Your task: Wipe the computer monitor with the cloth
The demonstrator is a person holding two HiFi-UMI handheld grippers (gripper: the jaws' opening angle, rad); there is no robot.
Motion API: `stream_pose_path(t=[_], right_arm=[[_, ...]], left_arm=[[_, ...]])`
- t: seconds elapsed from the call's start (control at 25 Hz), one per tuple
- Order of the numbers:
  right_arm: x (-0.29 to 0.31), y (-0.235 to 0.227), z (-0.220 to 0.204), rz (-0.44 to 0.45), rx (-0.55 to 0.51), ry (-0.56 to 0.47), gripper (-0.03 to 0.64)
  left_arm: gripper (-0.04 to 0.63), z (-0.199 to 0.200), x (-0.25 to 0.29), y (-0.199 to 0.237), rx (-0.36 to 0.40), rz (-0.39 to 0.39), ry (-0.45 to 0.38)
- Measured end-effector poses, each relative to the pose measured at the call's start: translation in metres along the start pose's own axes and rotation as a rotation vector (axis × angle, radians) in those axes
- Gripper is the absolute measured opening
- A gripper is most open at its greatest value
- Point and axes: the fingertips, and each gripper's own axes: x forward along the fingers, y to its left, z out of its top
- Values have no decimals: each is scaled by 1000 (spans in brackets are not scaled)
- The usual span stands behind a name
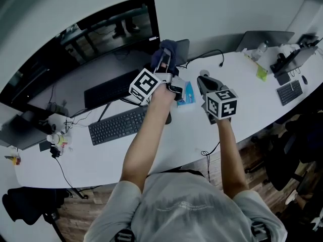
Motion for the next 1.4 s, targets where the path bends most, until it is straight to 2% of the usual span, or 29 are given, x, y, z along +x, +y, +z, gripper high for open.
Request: stream_pose_path(t=[0.4,0.52,0.6,0.72,0.84,1.0,1.12,1.24,1.4], right_arm=[[-5,-8,15,-14,36,-26,2],[-5,-3,23,-20,33,-34,2],[-9,4,29,-32,16,-42,2],[-22,15,36,-42,39,-68,2],[-39,33,42,-57,62,-99,2],[-64,71,42,-106,32,-119,2],[-80,102,34,-154,-23,-115,2],[-92,136,30,-190,-76,-119,2],[-112,180,27,-226,-132,-140,2]], left_arm=[[49,22,21,-62,-9,-129,-48],[49,18,20,-78,-74,-198,-33],[49,14,14,-80,-48,-191,13],[49,2,-3,-81,118,-146,128],[49,-10,-31,-85,307,-140,238],[49,-7,-84,-72,536,-118,360],[50,5,-128,-62,738,-94,451],[50,24,-172,-58,917,-100,516],[51,54,-225,-65,1075,-129,550]])
